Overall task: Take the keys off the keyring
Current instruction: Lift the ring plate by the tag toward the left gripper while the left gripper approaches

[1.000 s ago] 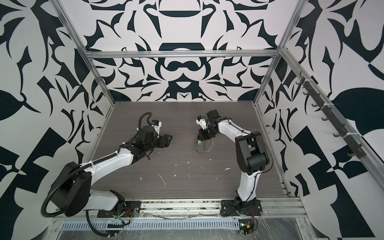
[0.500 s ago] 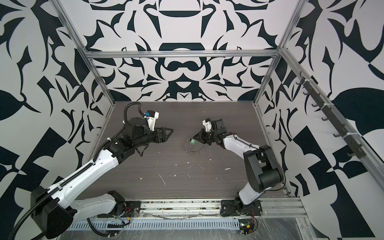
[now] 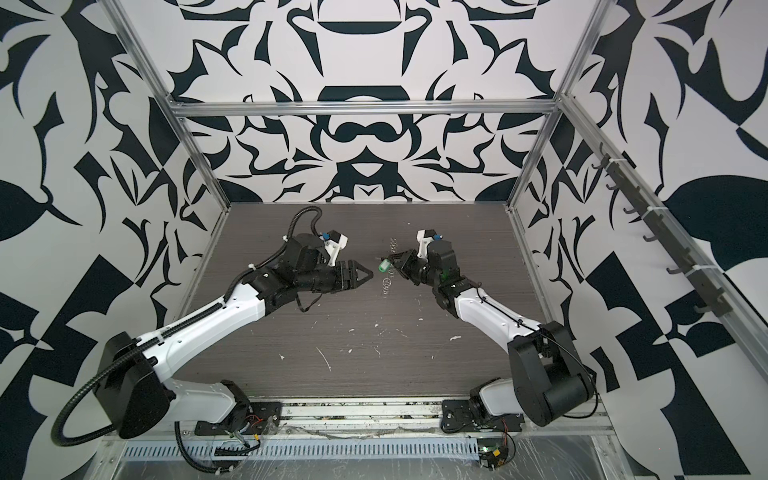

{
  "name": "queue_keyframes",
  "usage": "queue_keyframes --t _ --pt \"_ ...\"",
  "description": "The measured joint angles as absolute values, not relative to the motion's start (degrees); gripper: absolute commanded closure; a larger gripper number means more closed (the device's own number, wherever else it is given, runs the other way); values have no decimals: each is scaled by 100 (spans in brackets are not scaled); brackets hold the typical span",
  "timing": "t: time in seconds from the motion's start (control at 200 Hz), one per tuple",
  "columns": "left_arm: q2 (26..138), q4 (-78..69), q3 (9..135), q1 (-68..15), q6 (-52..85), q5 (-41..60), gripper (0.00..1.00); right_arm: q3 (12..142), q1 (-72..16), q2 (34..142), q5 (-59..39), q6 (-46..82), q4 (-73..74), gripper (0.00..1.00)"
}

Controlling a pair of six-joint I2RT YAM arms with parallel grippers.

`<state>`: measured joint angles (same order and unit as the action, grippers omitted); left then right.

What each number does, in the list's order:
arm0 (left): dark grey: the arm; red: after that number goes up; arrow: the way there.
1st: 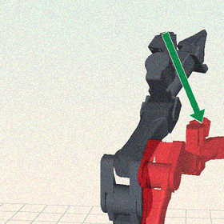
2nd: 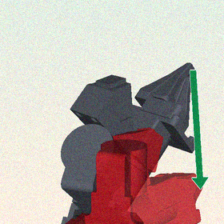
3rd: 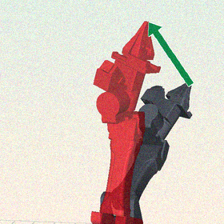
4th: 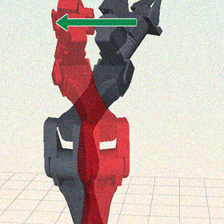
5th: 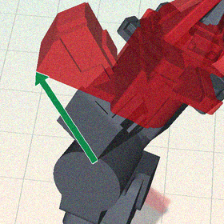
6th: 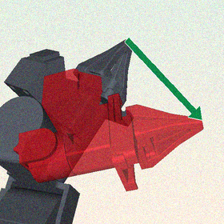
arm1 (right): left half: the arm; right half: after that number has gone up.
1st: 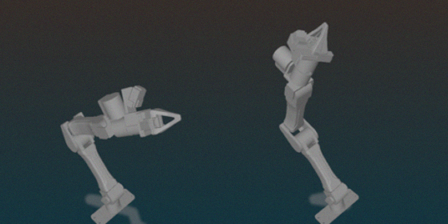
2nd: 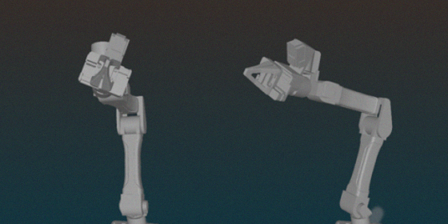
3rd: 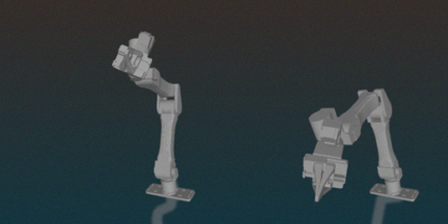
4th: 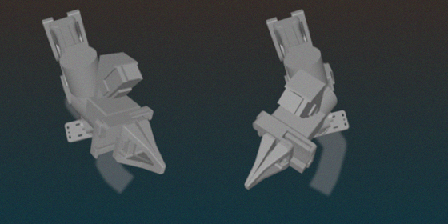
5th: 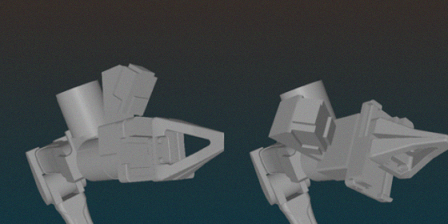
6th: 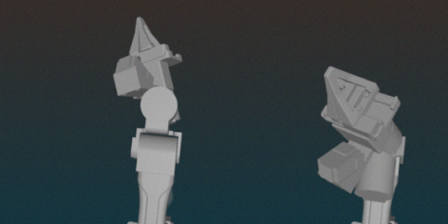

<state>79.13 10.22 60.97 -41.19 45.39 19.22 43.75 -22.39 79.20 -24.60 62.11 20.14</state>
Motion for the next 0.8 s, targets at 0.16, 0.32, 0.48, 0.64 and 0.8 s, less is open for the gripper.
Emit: queue_keyframes --t 0.16,0.32,0.48,0.64,0.8 --pt "8178 515 6097 -4165 4814 2137 31 4375 -2263 7900 -2381 6340 2169 100" --pt "8311 185 6097 -4167 4932 2211 32 4375 -2309 7876 -2338 6431 2239 100" --pt "8442 30 6265 -4165 4947 2185 34 4375 -2366 7876 -2327 6495 2298 100" --pt "8672 -150 6455 -4158 4952 2187 35 4375 -2432 7876 -2329 6567 2394 100" --pt "8772 -119 6455 -4147 4950 2099 33 4375 -2482 7876 -2329 6587 2432 100"
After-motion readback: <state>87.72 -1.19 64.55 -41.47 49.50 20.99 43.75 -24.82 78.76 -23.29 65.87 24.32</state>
